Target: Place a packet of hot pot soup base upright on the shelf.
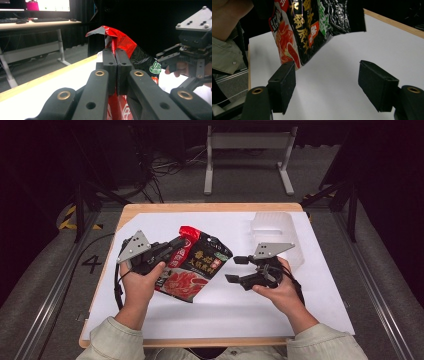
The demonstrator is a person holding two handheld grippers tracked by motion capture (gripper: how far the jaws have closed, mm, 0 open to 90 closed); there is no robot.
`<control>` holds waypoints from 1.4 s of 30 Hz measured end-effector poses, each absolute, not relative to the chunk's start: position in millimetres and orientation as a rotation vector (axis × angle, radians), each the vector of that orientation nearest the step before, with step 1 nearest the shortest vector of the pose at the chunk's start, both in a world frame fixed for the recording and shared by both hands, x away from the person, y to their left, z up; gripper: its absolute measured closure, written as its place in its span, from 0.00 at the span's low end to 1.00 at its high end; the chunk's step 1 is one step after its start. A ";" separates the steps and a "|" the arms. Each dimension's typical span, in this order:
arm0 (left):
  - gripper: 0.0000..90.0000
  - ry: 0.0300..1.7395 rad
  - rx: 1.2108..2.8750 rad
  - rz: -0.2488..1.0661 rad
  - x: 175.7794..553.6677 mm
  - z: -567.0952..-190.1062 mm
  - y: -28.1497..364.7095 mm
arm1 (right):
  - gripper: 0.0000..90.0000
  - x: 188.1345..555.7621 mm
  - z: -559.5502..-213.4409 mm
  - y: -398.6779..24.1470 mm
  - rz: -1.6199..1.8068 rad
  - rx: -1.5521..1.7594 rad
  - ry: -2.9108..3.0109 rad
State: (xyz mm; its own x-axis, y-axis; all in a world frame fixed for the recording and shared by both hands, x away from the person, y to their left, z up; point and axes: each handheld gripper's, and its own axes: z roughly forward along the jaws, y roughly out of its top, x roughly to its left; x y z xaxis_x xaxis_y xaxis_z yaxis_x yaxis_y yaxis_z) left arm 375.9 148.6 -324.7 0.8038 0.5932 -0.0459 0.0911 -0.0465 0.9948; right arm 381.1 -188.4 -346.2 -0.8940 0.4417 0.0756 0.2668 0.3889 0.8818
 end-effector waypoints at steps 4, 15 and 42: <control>0.99 0.553 1.578 0.452 374.3 -326.0 146.7 | 0.33 383.9 -345.3 -177.0 1.551 0.617 2.478; 0.99 0.547 1.572 0.421 374.6 -330.8 139.9 | 0.33 396.2 -347.4 -159.2 1.608 0.610 2.463; 0.98 0.501 1.584 0.393 370.4 -329.5 131.0 | 0.88 398.0 -341.3 -154.1 1.635 0.621 2.520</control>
